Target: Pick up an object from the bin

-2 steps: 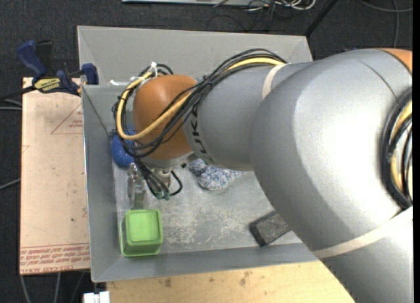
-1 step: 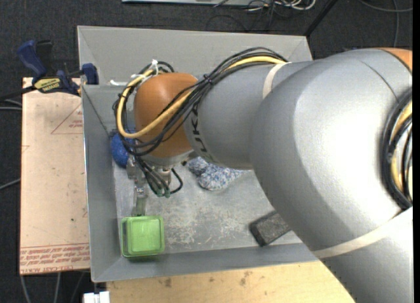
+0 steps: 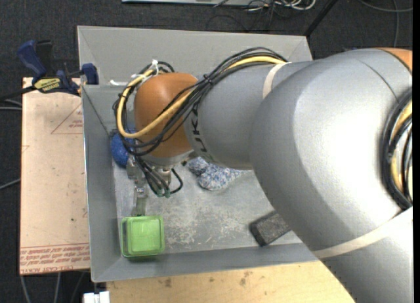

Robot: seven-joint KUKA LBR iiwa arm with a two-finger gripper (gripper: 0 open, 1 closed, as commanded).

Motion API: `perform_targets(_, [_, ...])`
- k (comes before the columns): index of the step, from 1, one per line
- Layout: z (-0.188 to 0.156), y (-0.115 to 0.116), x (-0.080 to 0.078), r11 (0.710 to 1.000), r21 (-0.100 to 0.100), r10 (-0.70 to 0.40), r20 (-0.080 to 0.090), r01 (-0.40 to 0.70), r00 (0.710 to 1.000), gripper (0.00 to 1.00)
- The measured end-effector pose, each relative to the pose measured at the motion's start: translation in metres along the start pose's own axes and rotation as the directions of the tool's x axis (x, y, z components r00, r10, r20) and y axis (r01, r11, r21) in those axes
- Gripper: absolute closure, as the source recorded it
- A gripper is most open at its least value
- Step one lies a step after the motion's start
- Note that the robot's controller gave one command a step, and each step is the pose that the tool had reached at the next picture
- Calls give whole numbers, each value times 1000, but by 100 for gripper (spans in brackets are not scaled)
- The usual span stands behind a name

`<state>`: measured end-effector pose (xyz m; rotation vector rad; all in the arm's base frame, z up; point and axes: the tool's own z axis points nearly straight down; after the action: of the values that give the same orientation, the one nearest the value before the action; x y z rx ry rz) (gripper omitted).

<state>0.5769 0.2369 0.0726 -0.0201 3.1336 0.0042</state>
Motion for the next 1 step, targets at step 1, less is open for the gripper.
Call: perform_targets(1, [-10, -12, 20, 995, -5, 100, 10, -100, 995, 0])
